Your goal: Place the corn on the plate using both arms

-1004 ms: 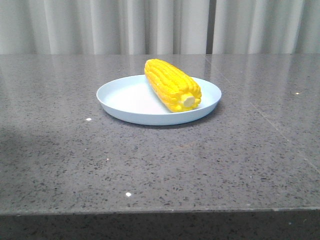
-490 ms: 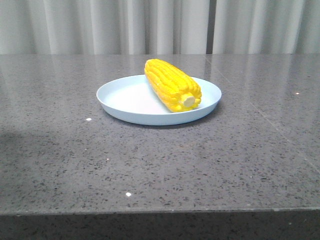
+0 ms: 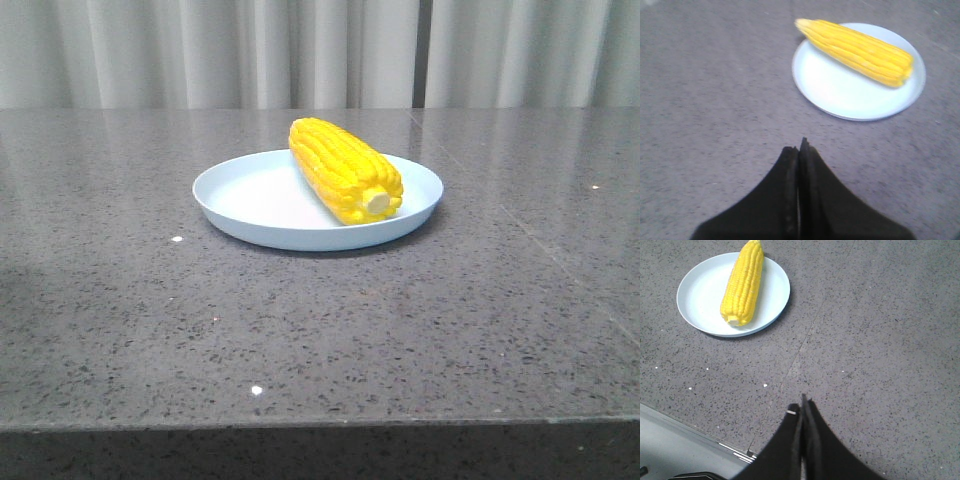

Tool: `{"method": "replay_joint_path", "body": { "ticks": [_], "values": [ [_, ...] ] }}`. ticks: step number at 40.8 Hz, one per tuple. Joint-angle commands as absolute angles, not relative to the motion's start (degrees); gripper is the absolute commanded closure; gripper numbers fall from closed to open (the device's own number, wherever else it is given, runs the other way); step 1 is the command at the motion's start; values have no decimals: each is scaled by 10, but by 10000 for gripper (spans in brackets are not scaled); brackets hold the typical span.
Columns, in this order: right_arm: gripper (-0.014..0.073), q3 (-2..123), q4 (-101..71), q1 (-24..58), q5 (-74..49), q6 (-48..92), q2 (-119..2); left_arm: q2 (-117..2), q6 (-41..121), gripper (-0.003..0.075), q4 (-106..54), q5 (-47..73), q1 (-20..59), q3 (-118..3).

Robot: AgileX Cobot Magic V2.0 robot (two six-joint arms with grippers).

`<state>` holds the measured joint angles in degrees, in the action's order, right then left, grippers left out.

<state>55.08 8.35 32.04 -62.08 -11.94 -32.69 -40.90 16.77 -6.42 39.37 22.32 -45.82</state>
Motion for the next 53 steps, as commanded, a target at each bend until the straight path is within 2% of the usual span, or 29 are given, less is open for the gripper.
{"method": "replay_joint_path", "body": {
  "ticks": [1, 6, 13, 22, 26, 37, 53],
  "values": [
    [662, 563, 90, 321, -581, -116, -329, -343, 168, 741, -62, 271, 160, -415],
    [662, 563, 90, 321, -581, -116, -329, -245, 168, 741, -61, 134, 86, -295],
    [662, 563, 90, 321, -581, -116, -329, -141, 168, 741, -61, -10, 47, -140],
    [662, 563, 90, 321, -581, -116, -329, -15, 156, 741, -61, -18, 44, -54],
    [662, 563, 90, 321, -581, -116, -329, 9, 97, 741, -23, -12, 43, -40],
    [662, 563, 90, 321, -581, -116, -329, 15, 65, 741, -8, -47, 24, 6],
    [662, 563, 90, 321, -581, -116, -329, 15, 65, 741, -8, -42, 24, 4]
  ]
}}
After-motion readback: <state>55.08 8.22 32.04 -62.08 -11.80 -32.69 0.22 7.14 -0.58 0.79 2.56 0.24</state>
